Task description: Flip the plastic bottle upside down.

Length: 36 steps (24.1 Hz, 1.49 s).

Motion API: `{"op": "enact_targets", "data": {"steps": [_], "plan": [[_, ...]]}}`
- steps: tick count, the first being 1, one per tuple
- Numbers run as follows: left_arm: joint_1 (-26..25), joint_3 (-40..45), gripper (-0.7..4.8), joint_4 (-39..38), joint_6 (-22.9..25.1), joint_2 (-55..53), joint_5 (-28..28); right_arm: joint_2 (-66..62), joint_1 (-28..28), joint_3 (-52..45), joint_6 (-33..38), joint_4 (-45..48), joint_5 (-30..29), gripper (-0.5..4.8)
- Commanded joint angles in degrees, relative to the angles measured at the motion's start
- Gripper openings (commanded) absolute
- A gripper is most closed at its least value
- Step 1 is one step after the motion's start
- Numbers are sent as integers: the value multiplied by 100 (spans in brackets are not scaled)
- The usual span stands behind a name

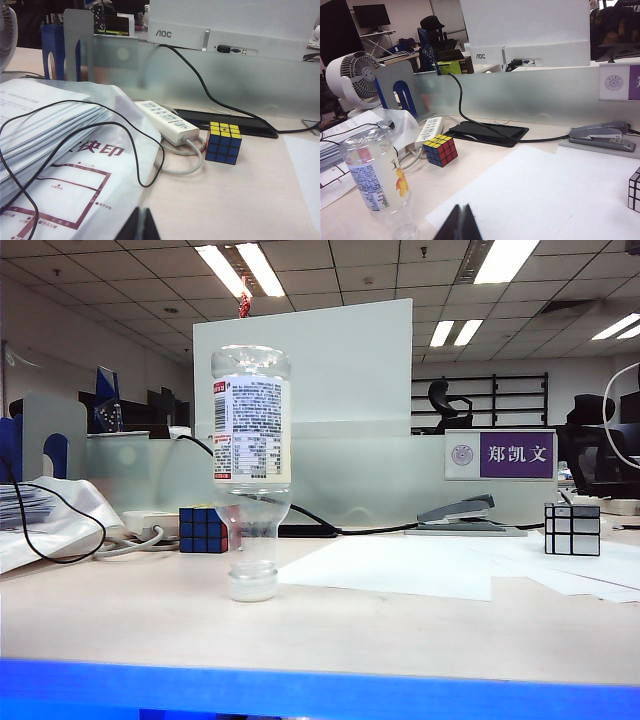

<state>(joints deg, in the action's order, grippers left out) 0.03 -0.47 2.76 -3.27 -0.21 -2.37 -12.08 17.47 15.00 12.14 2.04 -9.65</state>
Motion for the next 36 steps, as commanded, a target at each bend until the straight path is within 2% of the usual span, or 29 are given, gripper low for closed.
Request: {"op": "enact_targets", "data": {"steps": [1, 19, 20, 21, 22, 23, 25, 26, 27, 28, 30, 36], "plan": [[-9, -7, -5, 70, 24, 9, -7, 0, 4, 22, -15, 76, 11, -1], [-9, -7, -5, 70, 24, 9, -7, 0, 4, 22, -15, 76, 13, -1], [-9, -7, -5, 70, 22, 9, -7, 0, 2, 20, -52, 57, 13, -1], [-9, -7, -5, 70, 22, 9, -7, 7, -28, 22, -380, 20, 66, -1], [-9, -7, -5, 70, 24, 9, -7, 33, -238, 22, -866, -146, 39, -1], [-9, -7, -5, 70, 24, 9, -7, 85, -468, 22, -1014, -363, -79, -1], [-9, -7, -5, 70, 24, 9, -4, 203, -1237, 20, -1010, -1003, -210, -1], [-9, -7, -5, 68, 22, 9, -37, 278, -1803, 17, -892, -1370, -208, -1], [-9, -7, -5, 70, 22, 9, -33, 302, -2041, 17, -855, -1462, -212, -1], [-9, -7, -5, 68, 22, 9, -35, 402, -2503, 13, -767, -1569, -275, -1], [-9, -7, -5, 66, 22, 9, -35, 636, -2889, -42, -774, -1497, -306, -1], [-9, -7, -5, 66, 24, 9, -37, 1025, -2988, -350, -890, -761, -275, -1]]}}
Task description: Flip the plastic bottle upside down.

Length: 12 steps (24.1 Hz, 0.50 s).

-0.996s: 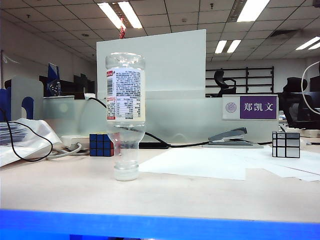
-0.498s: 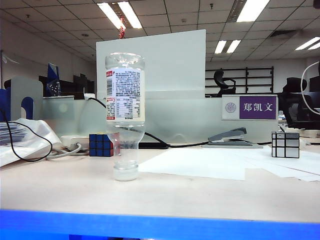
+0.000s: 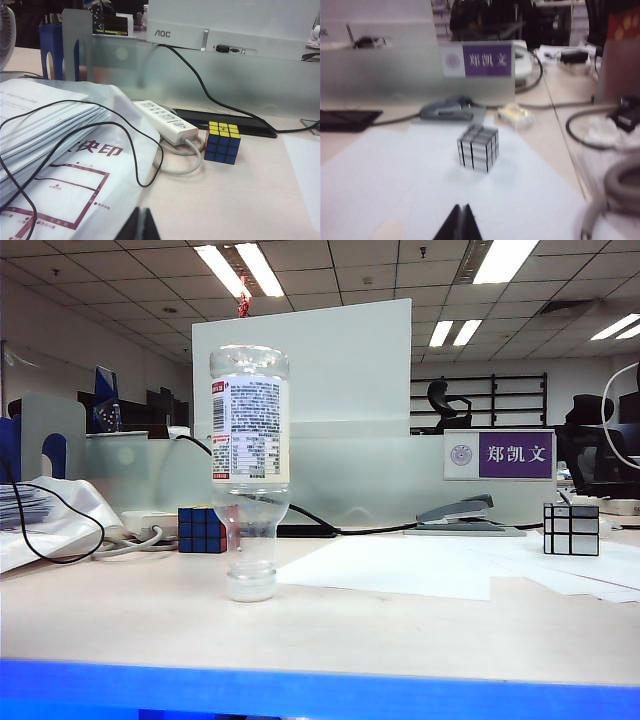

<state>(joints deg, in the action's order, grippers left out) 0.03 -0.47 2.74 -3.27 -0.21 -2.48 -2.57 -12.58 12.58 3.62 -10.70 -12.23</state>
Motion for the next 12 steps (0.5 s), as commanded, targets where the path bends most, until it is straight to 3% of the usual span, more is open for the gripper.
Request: {"op": "enact_targets", "data": {"steps": [1, 12], "plan": [[-9, -7, -5, 70, 22, 9, -26, 87, 17, -192, -17, 678, -50, -1], [-9, -7, -5, 70, 22, 9, -26, 98, 11, -774, 203, 935, -35, -1]]}}
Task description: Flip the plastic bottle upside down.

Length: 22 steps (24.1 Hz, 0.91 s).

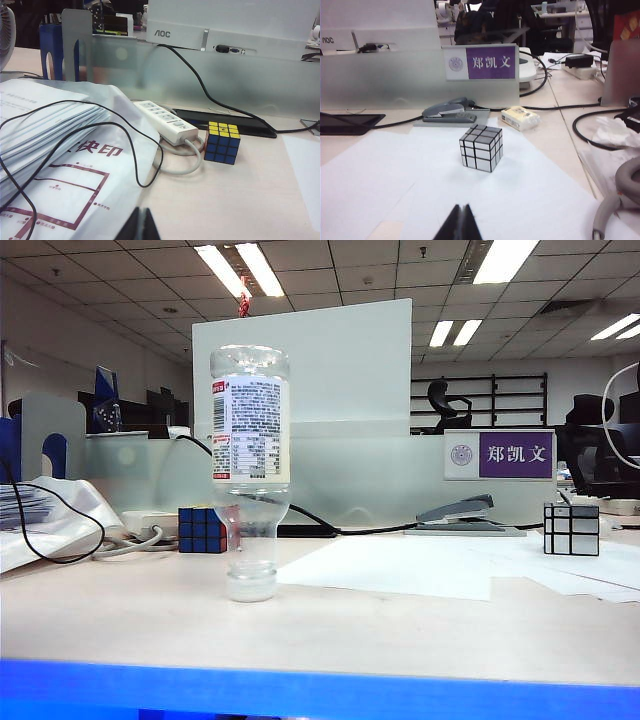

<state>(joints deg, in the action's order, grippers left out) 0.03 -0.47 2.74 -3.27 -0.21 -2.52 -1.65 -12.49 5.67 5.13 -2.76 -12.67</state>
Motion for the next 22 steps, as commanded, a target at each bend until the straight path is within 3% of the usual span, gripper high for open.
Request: {"op": "enact_targets", "data": {"steps": [1, 17, 22], "plan": [[-9, -7, -5, 68, 22, 9, -20, 22, 2, -140, 77, 153, 11, -1], [-9, -7, -5, 68, 22, 9, -20, 157, 7, -518, 219, 647, 13, -1], [-9, -7, -5, 68, 22, 9, -20, 157, 7, -518, 260, 643, 341, -1]]}}
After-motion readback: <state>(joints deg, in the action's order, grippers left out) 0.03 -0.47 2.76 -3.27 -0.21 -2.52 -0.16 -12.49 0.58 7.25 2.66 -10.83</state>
